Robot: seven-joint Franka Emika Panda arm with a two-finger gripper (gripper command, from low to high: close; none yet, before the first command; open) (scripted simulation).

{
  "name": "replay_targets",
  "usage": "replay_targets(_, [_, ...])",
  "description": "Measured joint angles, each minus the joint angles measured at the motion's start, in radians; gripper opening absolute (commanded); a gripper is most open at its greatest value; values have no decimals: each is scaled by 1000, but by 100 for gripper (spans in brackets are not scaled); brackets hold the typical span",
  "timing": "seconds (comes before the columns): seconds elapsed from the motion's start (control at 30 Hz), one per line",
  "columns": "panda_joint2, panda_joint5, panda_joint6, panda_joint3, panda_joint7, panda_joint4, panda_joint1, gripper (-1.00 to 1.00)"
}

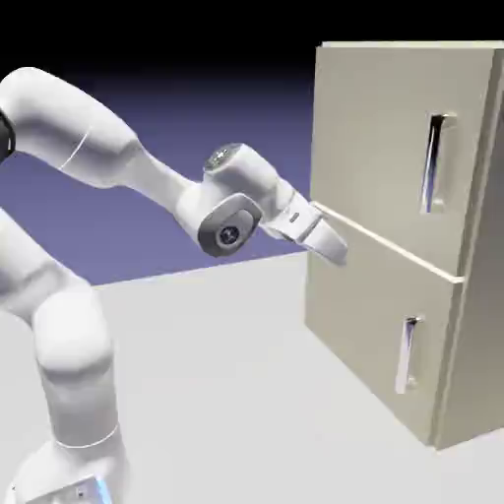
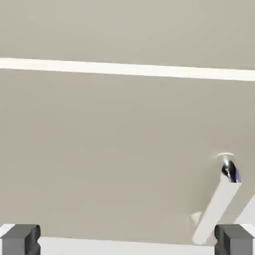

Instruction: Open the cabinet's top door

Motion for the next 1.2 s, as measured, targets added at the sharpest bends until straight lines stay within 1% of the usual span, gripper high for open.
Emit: replay_targets(1.2, [-148,-1566,-35,-584,1203,348,536,0])
